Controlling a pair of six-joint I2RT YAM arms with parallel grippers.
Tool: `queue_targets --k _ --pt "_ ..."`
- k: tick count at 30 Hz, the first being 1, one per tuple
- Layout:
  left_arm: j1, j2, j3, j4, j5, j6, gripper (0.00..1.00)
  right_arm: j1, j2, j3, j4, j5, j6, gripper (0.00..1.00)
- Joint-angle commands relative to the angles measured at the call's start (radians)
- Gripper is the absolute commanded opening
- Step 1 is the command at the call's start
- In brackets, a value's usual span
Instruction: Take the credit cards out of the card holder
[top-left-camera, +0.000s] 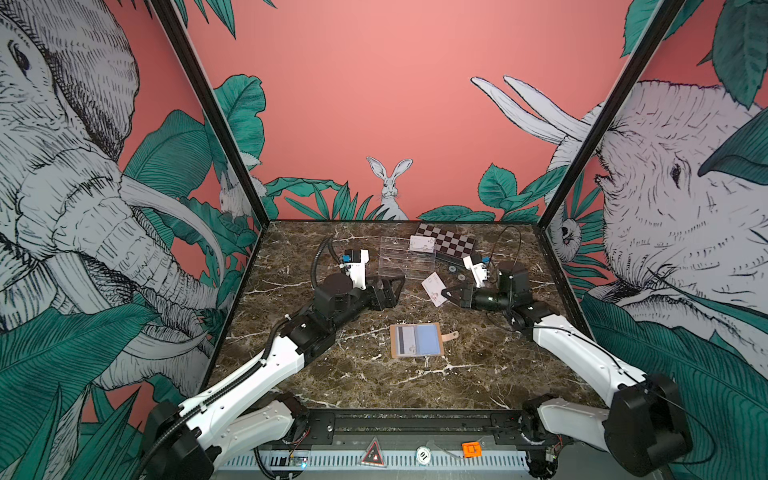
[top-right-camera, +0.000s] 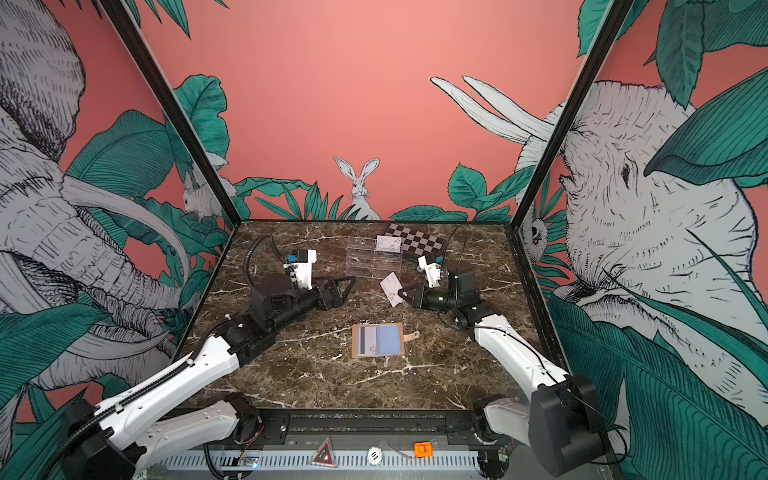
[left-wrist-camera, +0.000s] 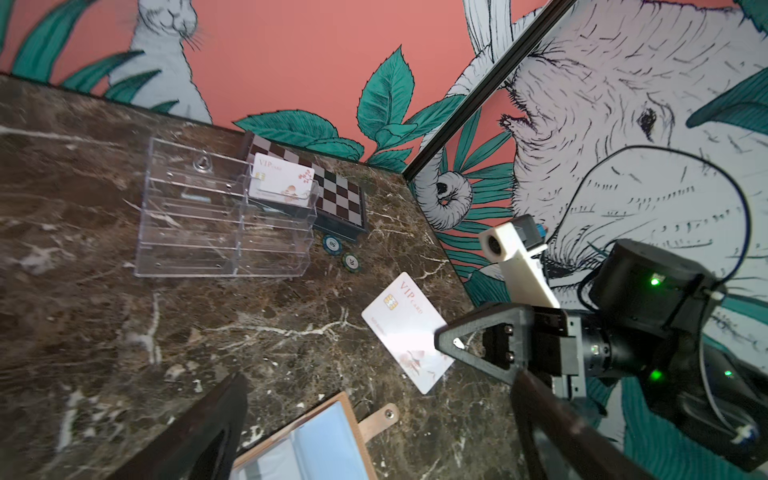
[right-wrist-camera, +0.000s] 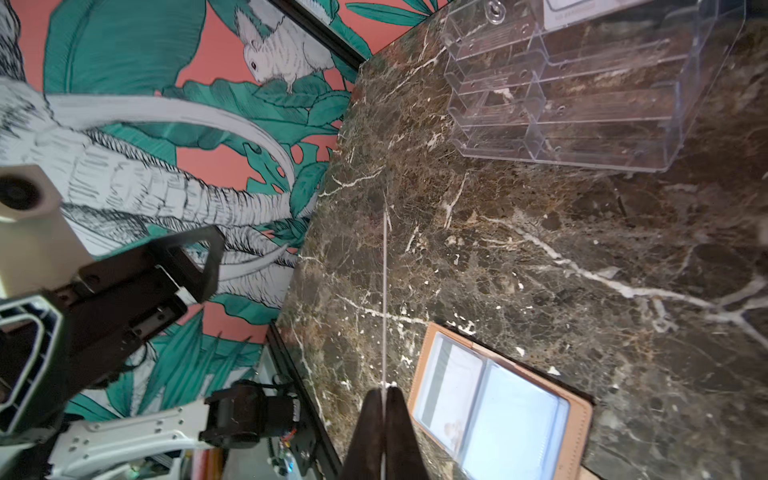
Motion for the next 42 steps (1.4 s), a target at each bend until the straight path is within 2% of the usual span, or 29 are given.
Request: queue_targets --k 1,5,9,20,33,42 --pt "0.004 -0.075 0.028 -0.112 -0.081 0.146 0.99 0.004 -0.048 0.015 -0.055 0.019 -0.144 0.00" --pt "0.005 -0.152 0.019 -0.146 -0.119 0.206 0.99 0.004 -0.077 0.010 -0.046 0.033 -0.207 0.00" --pt "0.005 -0.209 0.025 -0.188 -0.141 0.252 0.99 0.005 -0.078 0.040 -0.127 0.052 -0.326 0.00" --pt "0.004 -0.273 0.022 -0.259 -0.158 0.297 0.99 0.005 -0.047 0.110 -0.254 0.024 -0.630 0.00" --pt "0.005 -0.324 -0.005 -0.285 -0.183 0.355 0.99 0.003 -0.004 0.196 -0.437 0.093 -1.084 0.00" --pt "0.005 -0.367 -0.031 -0.305 -0.212 0.365 0.99 -0.007 0.093 0.283 -0.471 0.155 -1.253 0.00"
